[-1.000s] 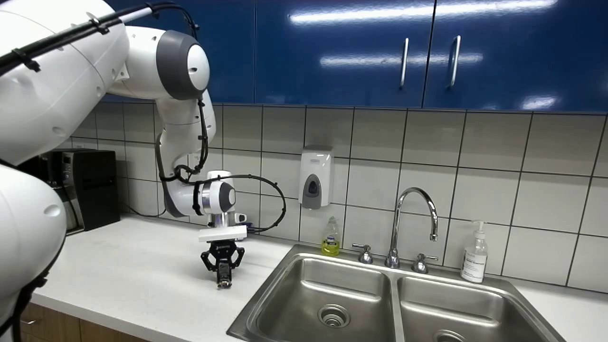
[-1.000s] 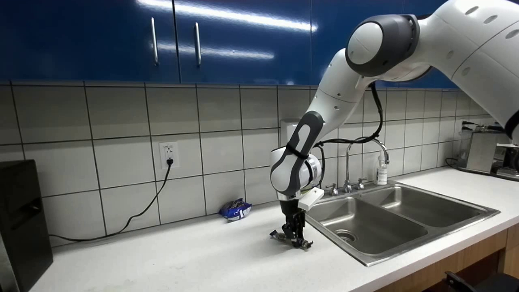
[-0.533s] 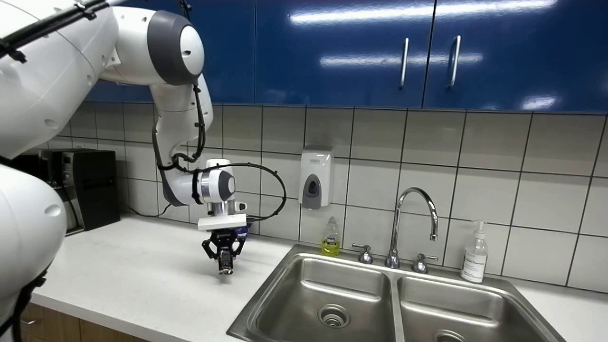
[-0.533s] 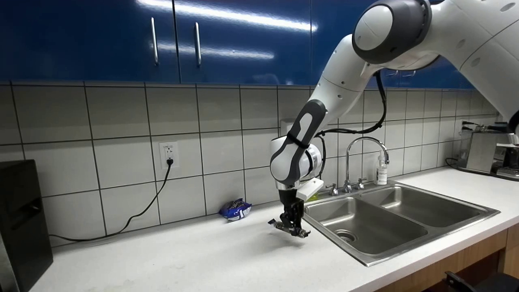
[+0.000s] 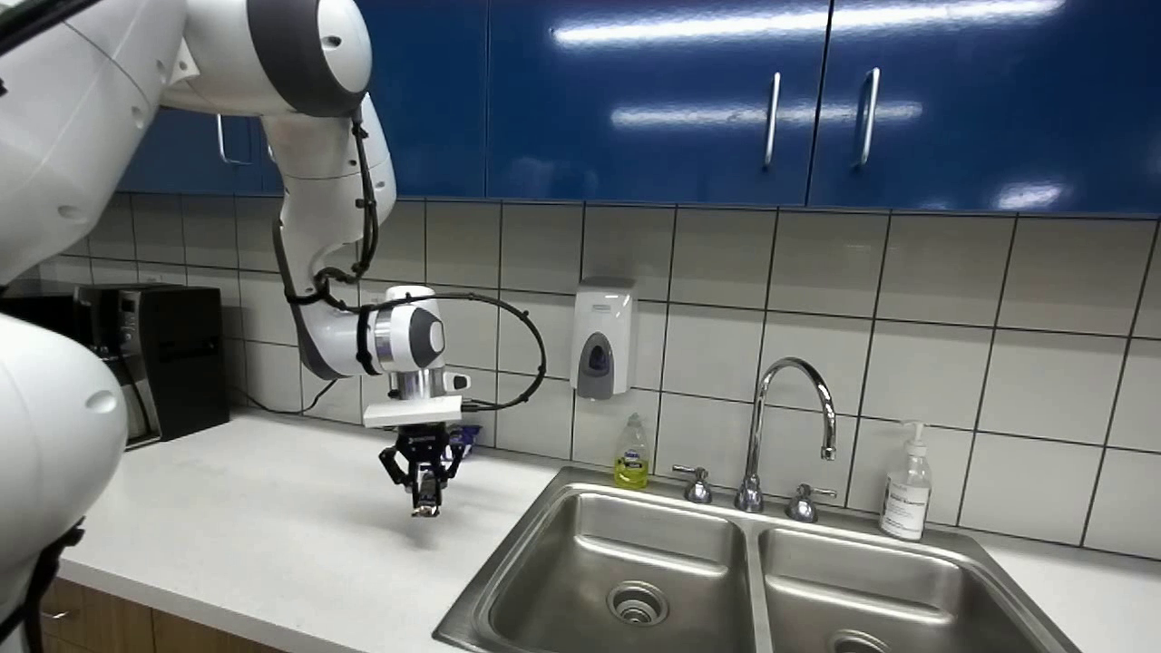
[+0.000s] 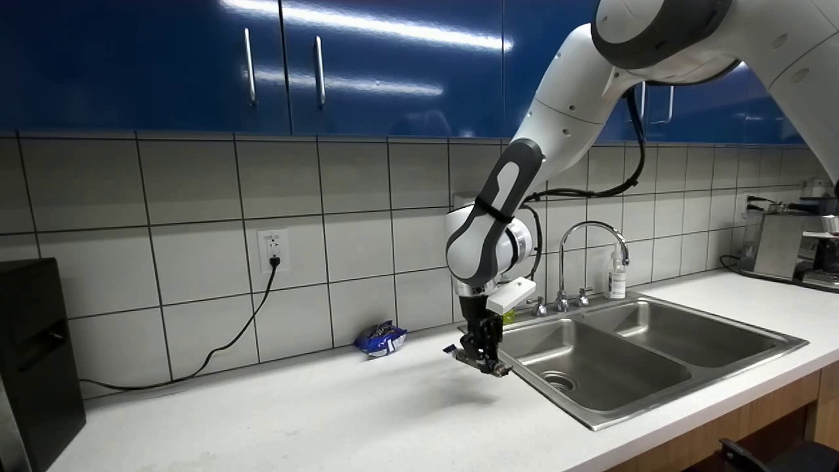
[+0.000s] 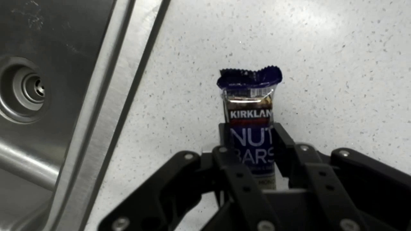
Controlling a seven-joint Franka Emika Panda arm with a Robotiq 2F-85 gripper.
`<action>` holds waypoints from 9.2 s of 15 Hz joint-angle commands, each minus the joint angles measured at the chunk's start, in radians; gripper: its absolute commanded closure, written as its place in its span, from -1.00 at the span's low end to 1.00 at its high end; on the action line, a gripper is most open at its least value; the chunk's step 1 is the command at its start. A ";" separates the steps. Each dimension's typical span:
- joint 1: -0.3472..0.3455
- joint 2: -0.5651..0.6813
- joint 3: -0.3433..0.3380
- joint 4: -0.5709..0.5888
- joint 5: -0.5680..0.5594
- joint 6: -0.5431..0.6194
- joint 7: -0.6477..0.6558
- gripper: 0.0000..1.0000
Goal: Put the black snack packet in the left sink
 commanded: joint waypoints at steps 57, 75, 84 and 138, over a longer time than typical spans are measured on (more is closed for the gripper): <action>-0.385 0.538 -0.171 0.509 0.192 -0.160 -0.009 0.81; -0.373 0.593 -0.171 0.562 0.192 -0.199 0.006 -0.43; -0.315 0.406 -0.180 0.362 0.184 -0.136 0.054 -1.00; -0.015 -0.482 -0.058 -0.649 -0.136 0.190 0.497 -1.00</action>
